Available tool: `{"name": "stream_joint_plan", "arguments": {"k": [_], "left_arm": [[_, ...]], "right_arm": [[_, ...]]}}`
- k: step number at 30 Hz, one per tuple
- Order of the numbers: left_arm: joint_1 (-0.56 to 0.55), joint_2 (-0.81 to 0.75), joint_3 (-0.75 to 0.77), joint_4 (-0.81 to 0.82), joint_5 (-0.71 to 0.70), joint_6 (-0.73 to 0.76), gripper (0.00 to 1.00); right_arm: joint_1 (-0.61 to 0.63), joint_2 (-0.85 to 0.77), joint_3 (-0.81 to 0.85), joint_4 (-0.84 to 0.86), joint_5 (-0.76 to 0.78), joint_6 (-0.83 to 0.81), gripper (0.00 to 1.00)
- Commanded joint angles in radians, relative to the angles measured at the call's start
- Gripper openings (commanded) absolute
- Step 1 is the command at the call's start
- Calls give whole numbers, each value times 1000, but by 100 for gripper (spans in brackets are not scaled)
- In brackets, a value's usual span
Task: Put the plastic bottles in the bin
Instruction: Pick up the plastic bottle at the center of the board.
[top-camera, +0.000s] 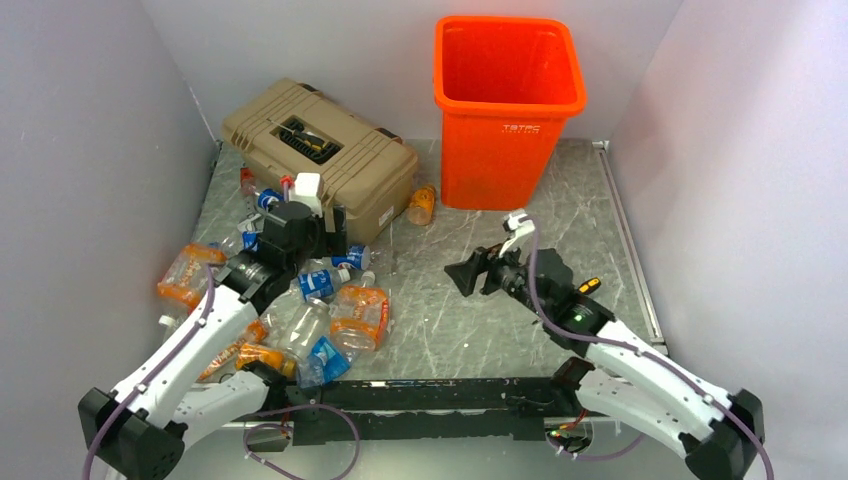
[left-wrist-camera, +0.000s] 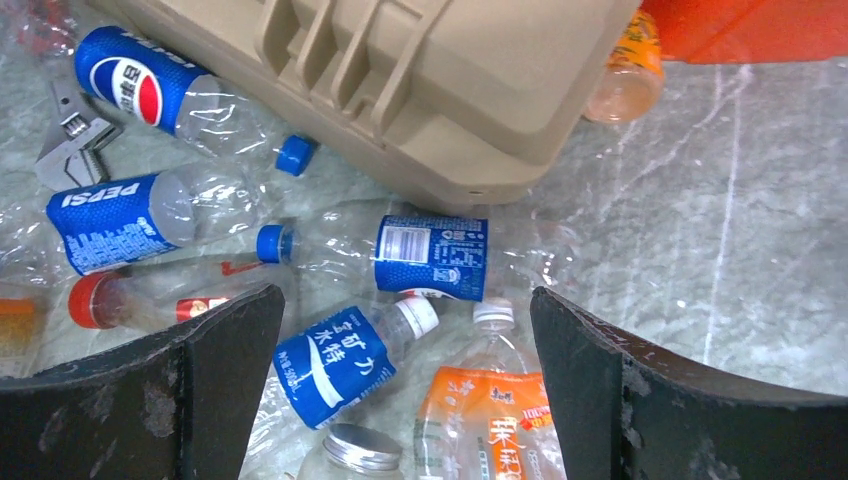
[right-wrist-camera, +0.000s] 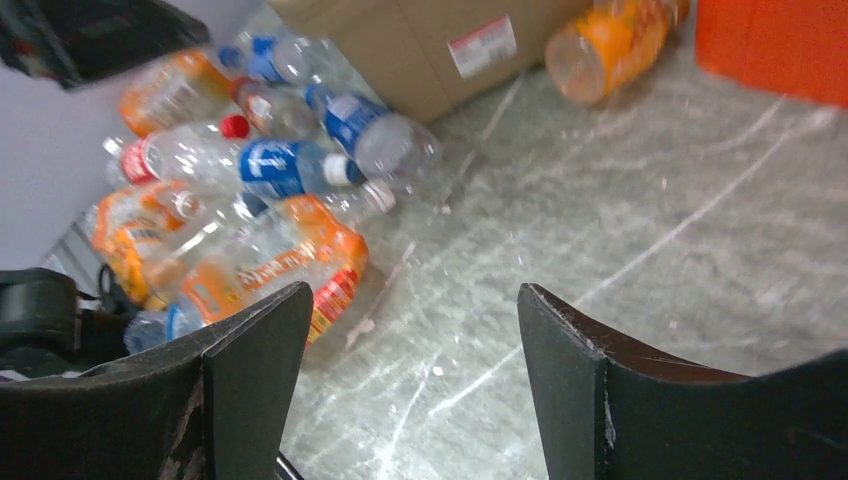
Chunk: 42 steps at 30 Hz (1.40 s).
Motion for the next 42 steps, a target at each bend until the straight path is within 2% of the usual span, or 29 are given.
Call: {"name": "stream_joint_plan", "arguments": {"k": [1, 6, 9, 12, 14, 16, 19, 21, 23, 26, 29, 35, 42], "left_arm": [[-5, -67, 2, 36, 78, 25, 99], [-8, -117, -13, 50, 49, 34, 99], [-8, -122, -10, 47, 55, 46, 99], [-9, -116, -2, 40, 62, 45, 99], [-9, -115, 4, 32, 54, 46, 99], [-9, -117, 10, 16, 26, 36, 99], [-10, -127, 12, -6, -26, -7, 100], [-11, -133, 24, -33, -5, -39, 99], [-10, -140, 48, -113, 12, -103, 99], [-11, -169, 41, -216, -21, -232, 99], [-10, -211, 9, -318, -31, -371, 99], [-10, -262, -99, -409, 149, -622, 99], [-11, -279, -218, -316, 324, -644, 98]], "right_arm": [[15, -105, 186, -100, 39, -131, 78], [59, -45, 436, -328, 303, -256, 77], [123, -10, 512, -362, 390, -299, 76], [237, 49, 569, -388, 517, -316, 77], [333, 91, 592, -393, 690, -349, 82], [372, 111, 618, -392, 817, -358, 87], [369, 77, 660, -354, 779, -352, 89], [377, 70, 742, -390, 670, -321, 92], [384, 78, 755, -392, 656, -313, 94], [383, 103, 699, -377, 699, -320, 96], [384, 95, 594, -342, 657, -281, 96], [384, 78, 440, -300, 603, -192, 96], [384, 83, 333, -246, 552, -126, 96]]}}
